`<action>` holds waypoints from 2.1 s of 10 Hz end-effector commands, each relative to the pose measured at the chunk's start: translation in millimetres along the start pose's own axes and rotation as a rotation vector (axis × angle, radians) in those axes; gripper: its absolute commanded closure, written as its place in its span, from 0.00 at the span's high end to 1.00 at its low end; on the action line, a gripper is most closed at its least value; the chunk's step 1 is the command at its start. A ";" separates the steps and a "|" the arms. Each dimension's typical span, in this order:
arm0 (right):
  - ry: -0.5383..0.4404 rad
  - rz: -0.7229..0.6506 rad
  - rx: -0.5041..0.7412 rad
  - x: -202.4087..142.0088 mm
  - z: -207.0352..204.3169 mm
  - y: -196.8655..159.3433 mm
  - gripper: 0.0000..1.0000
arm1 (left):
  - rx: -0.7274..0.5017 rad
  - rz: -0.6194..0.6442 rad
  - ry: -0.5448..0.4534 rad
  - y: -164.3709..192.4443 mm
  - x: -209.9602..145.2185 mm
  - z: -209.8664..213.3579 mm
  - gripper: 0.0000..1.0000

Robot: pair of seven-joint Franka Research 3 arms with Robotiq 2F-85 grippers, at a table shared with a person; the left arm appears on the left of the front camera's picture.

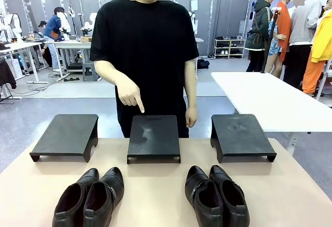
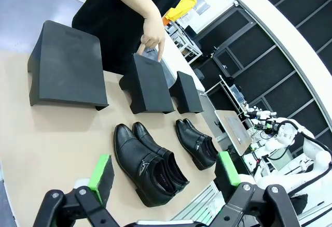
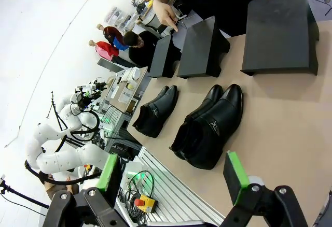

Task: Place the shoes on the stand as instructed by the person.
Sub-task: Pick up one pair of Shoes and place it on the Shoes Stand indicated by the person.

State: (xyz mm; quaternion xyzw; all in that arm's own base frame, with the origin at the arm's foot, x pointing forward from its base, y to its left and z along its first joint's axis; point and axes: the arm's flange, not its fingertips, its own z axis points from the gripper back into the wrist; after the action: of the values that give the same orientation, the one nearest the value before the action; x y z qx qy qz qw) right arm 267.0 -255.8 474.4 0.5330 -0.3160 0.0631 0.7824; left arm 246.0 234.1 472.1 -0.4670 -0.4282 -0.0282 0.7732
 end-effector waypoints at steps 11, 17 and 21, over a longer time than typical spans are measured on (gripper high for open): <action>0.004 0.007 0.006 -0.6 1.2 0.8 1.00 | 0.435 -0.067 0.942 -194.4 15.4 -267.1 1.00; 0.004 0.007 0.006 -0.6 1.2 0.8 1.00 | 0.709 0.077 0.946 -165.5 -116.2 -320.0 1.00; 0.004 0.007 0.006 -0.6 1.2 0.8 1.00 | 0.784 0.101 0.873 -155.8 -144.3 -345.7 1.00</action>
State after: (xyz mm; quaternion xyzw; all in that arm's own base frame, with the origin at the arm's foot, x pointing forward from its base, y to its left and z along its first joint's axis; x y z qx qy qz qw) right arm 267.5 -256.1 473.7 0.5334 -0.3145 0.0624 0.7827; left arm 315.6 -161.7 434.9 -0.1284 -0.0122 -0.0350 0.9910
